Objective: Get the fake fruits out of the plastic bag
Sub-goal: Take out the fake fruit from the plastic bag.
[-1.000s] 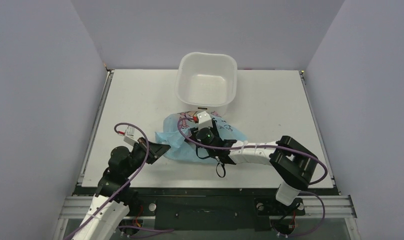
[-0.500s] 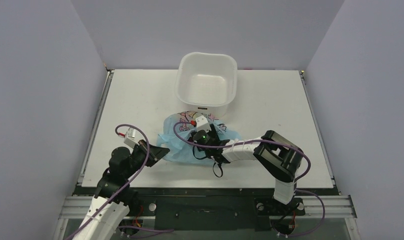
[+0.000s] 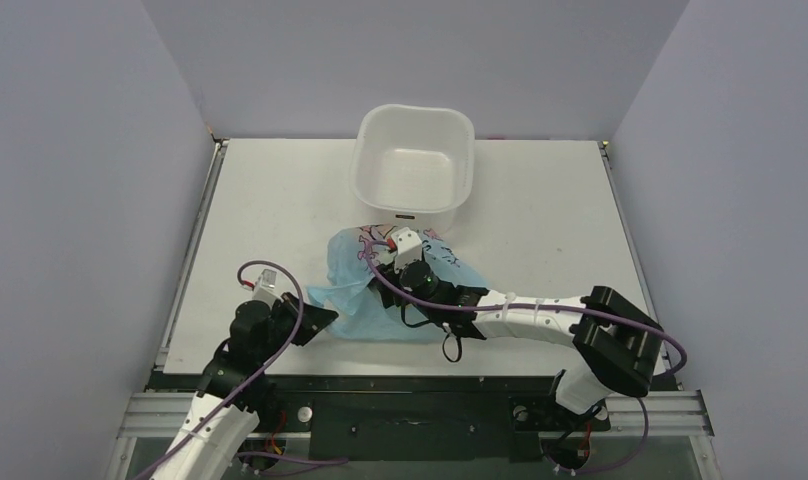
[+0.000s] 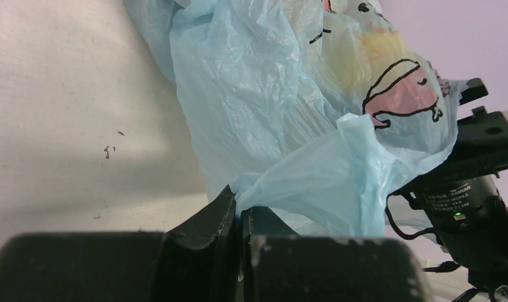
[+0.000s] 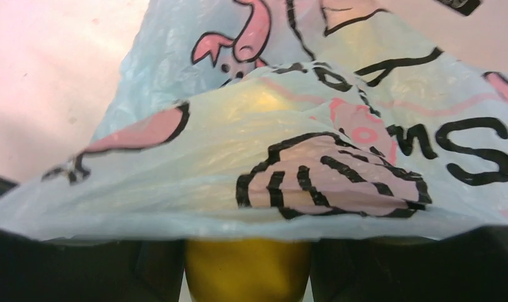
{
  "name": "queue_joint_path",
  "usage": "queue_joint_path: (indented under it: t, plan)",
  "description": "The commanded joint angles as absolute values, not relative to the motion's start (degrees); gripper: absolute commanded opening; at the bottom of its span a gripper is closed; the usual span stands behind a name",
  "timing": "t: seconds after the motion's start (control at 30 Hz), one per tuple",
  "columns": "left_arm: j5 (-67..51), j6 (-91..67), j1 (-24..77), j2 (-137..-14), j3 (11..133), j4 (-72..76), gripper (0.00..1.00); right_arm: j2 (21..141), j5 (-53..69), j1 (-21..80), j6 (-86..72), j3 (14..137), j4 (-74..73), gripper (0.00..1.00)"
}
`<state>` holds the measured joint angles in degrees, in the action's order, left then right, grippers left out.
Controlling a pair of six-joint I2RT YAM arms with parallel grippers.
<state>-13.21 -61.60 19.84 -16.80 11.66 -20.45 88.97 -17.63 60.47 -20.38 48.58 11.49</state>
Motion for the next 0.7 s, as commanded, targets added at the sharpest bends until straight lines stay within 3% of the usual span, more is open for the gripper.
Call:
queue_joint_path:
  t: [0.0, 0.3, 0.67]
  plan:
    - [-12.26, -63.88, 20.04, -15.36, 12.14, -18.07, 0.0, 86.12, -7.47, 61.1, -20.12, 44.61, 17.0, 0.08]
    - [-8.31, -60.85, 20.04, -16.23, 19.48, -25.6, 0.0, 81.85, 0.49, 63.18, -21.18, 45.04, 14.27, 0.06]
    - [-7.06, -55.97, 20.0, -14.92, 18.58, -33.39, 0.0, 65.83, -4.44, 65.2, -29.26, 46.42, 5.99, 0.0]
